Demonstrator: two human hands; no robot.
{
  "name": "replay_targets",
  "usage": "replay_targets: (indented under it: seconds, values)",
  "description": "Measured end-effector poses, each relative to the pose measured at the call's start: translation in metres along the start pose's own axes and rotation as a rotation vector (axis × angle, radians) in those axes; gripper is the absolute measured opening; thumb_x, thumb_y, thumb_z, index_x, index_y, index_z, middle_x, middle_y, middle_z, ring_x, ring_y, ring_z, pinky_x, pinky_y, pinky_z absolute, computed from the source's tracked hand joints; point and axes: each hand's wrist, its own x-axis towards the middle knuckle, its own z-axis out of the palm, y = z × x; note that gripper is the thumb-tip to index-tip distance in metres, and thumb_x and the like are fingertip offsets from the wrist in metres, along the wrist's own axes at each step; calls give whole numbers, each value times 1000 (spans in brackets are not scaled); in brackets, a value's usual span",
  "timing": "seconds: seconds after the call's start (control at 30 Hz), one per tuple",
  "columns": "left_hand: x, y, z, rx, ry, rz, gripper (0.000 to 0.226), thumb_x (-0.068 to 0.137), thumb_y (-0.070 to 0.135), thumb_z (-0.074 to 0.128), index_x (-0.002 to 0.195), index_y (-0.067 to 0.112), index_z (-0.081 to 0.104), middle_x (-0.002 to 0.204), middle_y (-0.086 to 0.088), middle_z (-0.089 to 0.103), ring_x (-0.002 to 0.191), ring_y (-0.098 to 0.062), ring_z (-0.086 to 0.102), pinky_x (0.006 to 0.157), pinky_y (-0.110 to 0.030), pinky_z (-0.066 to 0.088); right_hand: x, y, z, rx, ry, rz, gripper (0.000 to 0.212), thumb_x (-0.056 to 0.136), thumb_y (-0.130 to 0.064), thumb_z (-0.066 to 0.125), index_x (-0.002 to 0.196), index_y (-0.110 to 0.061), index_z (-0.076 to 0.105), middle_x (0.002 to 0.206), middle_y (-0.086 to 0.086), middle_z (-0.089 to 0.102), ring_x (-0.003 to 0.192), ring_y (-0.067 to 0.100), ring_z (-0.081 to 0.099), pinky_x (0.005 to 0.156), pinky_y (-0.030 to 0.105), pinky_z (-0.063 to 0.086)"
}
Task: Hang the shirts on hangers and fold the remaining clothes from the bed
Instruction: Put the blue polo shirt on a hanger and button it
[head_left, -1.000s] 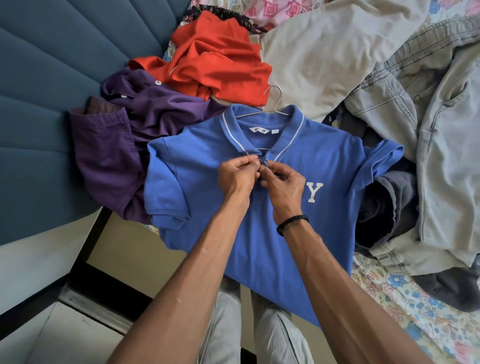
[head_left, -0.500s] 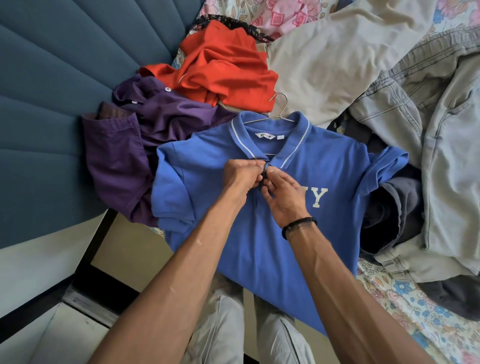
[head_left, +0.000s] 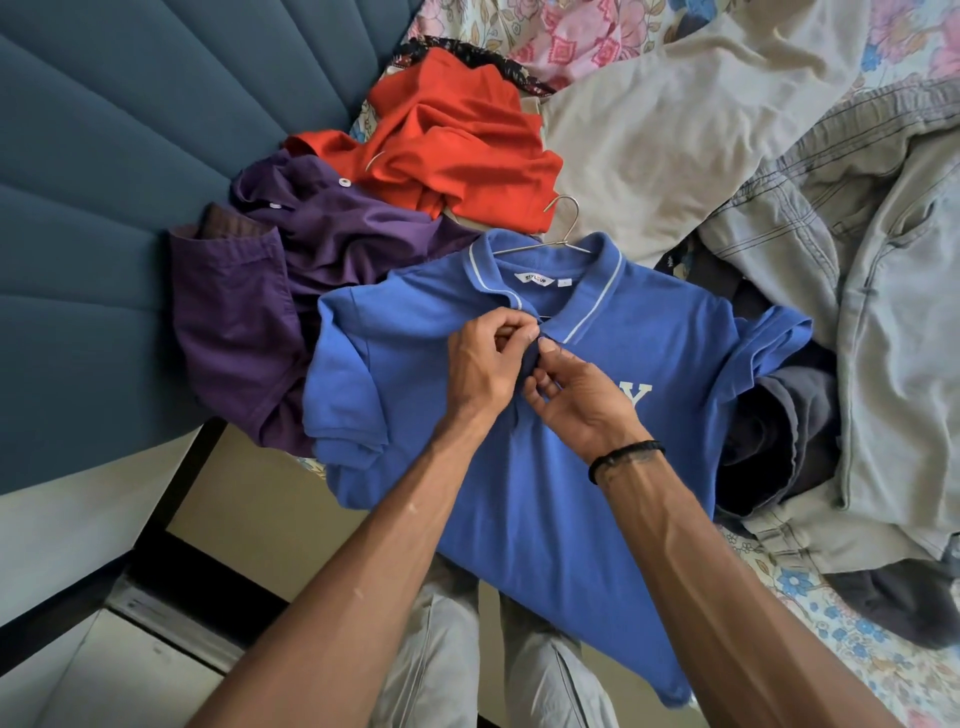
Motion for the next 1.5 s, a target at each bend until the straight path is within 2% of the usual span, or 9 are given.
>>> replay_targets:
  seconds: [0.2, 0.33, 0.47, 0.7, 0.9, 1.1, 1.23, 1.33, 1.5]
  values:
    - [7, -9, -16, 297, -22, 199, 18, 82, 16, 80, 95, 19, 68, 87, 7, 63, 71, -10, 56, 73, -35, 53, -5, -13, -3, -141, 96, 11, 18, 97, -2, 61, 87, -10, 74, 74, 1, 57, 65, 12, 53, 62, 23, 53]
    - [21, -10, -55, 584, 250, 377, 6, 92, 22, 68, 97, 19, 66, 98, -2, 61, 93, -27, 52, 82, -44, 45, -14, -28, -3, -873, 503, -706, 13, 94, -16, 62, 81, -15, 64, 71, -5, 59, 63, 14, 54, 60, 23, 44]
    - [43, -15, -83, 794, 235, 360, 34, 93, 32, 65, 124, 20, 65, 118, -7, 62, 111, -34, 51, 90, -49, 40, -8, -64, 20, -1192, 434, -1220, 9, 94, -21, 66, 100, -15, 70, 99, -1, 64, 93, 15, 56, 86, 26, 43]
    - [73, -11, -100, 884, -11, 266, 21, 86, 35, 75, 98, 19, 66, 93, -8, 72, 99, -37, 65, 92, -49, 37, 42, -112, 46, -1816, 314, -1048, 16, 85, -24, 72, 99, -16, 72, 108, 10, 63, 102, 38, 54, 84, 48, 48]
    - [70, 9, -126, 817, -167, 224, 41, 92, 50, 68, 114, 16, 57, 104, -18, 70, 100, -43, 65, 80, -46, 47, 16, -105, 45, -1951, 320, -1174, 9, 101, -15, 52, 105, -7, 54, 109, 18, 51, 78, 43, 57, 61, 42, 36]
    - [24, 48, -194, 718, -152, 278, 61, 73, 81, 66, 79, 23, 48, 66, -7, 62, 73, -41, 65, 59, -40, 45, -83, -105, 37, -1874, 446, -1216, 26, 105, -43, 50, 121, -23, 54, 112, 7, 66, 94, 38, 67, 64, 42, 51]
    - [-28, 57, -236, 832, -63, 352, 66, 68, 86, 62, 78, 21, 54, 61, -3, 61, 67, -37, 65, 58, -36, 40, -153, -109, 30, -1735, 530, -1234, 68, 84, -85, 53, 78, -18, 57, 60, -2, 57, 68, 35, 66, 56, 38, 49]
    - [-74, 64, -256, 871, -51, 398, 80, 63, 101, 45, 95, 31, 67, 94, 3, 65, 89, -27, 62, 77, -38, 46, -205, -95, 32, -1673, 384, -1400, 71, 83, -80, 63, 58, -16, 44, 45, -6, 41, 46, 24, 53, 46, 38, 44]
    - [-152, 152, -252, 497, -78, 492, 71, 82, 77, 65, 138, 33, 59, 137, 13, 60, 128, -12, 52, 115, -38, 39, -277, -52, 37, -1689, 166, -1559, 69, 85, -76, 65, 56, -19, 38, 44, -8, 35, 40, 17, 42, 40, 36, 36]
